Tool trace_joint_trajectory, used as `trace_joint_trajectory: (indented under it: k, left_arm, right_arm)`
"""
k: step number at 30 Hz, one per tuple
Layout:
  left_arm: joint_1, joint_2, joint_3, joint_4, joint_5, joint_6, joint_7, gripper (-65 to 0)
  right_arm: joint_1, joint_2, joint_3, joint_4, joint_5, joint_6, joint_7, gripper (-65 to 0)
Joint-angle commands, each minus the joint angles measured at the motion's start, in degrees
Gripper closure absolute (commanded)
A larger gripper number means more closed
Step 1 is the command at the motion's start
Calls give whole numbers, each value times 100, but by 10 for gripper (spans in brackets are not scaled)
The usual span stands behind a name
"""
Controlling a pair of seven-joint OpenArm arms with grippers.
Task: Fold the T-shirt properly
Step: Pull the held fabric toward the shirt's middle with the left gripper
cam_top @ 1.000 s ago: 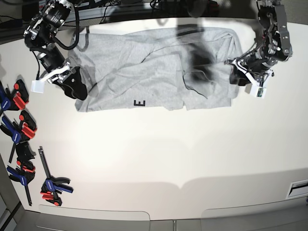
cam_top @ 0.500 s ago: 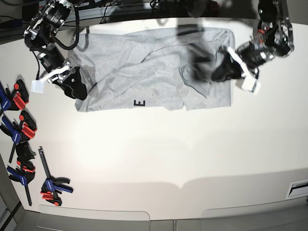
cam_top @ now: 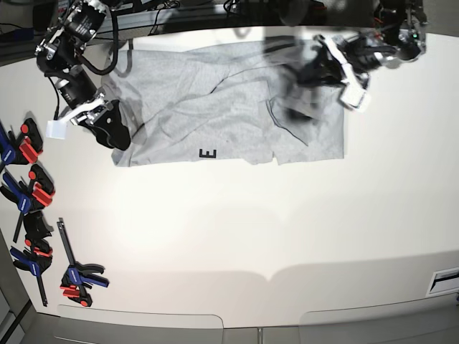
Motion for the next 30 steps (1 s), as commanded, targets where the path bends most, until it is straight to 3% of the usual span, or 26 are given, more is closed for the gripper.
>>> trace_joint_trajectory:
  k: [1,8,13,17,20,24,27,28,30]
  left_arm:
    - [-15,-35,164,105,-50,-54,-35,0]
    - [-151,-37,1185,105,1180,-54,-31,0]
    - [-170,-153,1541,105,1250,-54,-24,0]
    - [-175,-481,1923,111,1252,-54,-70,0]
    - [-175,-691,1996,111,1357,-54,-439,0]
    - [-210,-750,1996,111,2203,-54,-879,0]
    - [-269,-750,1996,146,2190,-54,-885,-220]
    - [-267,-750,1996,212,2192,-54,-914,-250]
    - [-267,-750,1996,479,2192,-54,-916,-252]
  right_arm:
    - [74,66,13,109,164,71,116,-314]
    - [79,68,13,109,162,71,111,-314]
    - [79,68,13,109,162,71,111,-314]
    - [79,66,13,109,160,71,111,-314]
    - [79,66,13,109,162,71,111,-314]
    - [79,66,13,109,160,71,109,-314]
    - [79,66,13,109,160,71,105,-314]
    - [79,66,13,109,160,71,96,-314]
    - [79,66,13,109,160,71,94,-314]
